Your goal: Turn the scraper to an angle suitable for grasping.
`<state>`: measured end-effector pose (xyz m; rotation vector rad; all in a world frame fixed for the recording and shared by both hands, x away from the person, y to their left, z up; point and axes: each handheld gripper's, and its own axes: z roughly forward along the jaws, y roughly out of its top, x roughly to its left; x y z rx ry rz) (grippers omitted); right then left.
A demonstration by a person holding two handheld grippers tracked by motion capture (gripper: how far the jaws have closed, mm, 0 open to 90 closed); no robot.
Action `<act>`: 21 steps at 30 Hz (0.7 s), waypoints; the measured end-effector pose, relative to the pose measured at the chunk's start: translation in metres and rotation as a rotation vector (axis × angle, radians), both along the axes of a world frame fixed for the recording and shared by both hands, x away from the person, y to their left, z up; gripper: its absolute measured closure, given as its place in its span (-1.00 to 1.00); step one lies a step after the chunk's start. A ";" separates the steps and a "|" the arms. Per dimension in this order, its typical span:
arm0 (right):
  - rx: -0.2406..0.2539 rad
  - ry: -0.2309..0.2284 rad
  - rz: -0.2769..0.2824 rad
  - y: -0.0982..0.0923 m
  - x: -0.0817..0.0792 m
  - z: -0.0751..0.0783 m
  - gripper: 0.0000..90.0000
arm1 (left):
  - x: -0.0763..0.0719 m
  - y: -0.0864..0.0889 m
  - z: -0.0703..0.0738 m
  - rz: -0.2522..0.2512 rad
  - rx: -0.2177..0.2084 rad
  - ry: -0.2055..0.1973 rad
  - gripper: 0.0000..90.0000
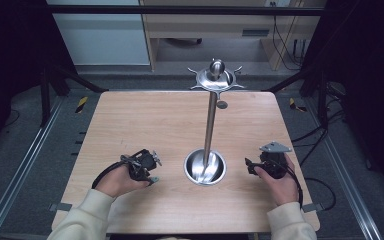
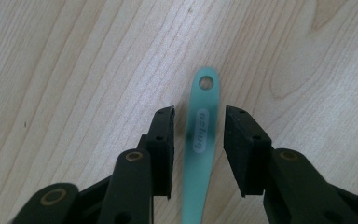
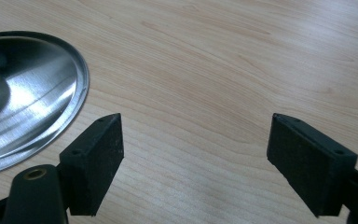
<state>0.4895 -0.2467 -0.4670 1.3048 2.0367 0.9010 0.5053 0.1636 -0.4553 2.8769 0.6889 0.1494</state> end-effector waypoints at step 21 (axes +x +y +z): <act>-0.002 0.002 -0.001 0.000 0.000 0.000 -0.59 | 0.004 -0.005 -0.007 -0.021 0.030 0.034 0.58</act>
